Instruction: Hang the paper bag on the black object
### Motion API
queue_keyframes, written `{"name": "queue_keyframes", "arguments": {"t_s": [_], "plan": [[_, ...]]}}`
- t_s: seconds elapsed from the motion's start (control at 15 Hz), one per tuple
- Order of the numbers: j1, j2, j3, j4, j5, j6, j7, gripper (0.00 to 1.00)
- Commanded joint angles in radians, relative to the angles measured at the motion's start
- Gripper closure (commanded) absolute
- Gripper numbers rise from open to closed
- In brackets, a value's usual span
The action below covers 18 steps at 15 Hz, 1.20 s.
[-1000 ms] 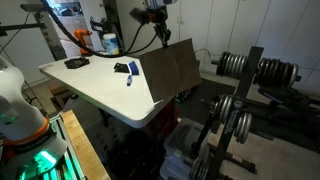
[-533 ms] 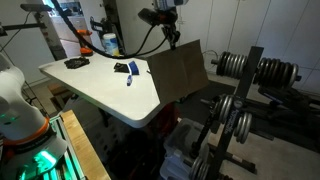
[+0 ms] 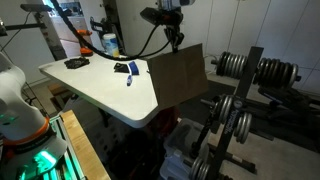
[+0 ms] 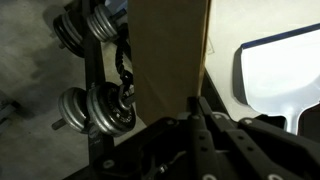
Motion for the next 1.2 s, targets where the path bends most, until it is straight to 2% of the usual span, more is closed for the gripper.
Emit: {"name": "queue_keyframes", "arguments": {"t_s": [0.0,0.53,1.13], "plan": [[-0.015,-0.004,-0.015,-0.012,0.036,-0.035,-0.06,1.0],[-0.059,0.019,-0.057,-0.019,0.094,0.005,-0.15,1.0],[-0.096,0.024,-0.087,0.025,0.238,0.057,-0.172,1.0]]}}
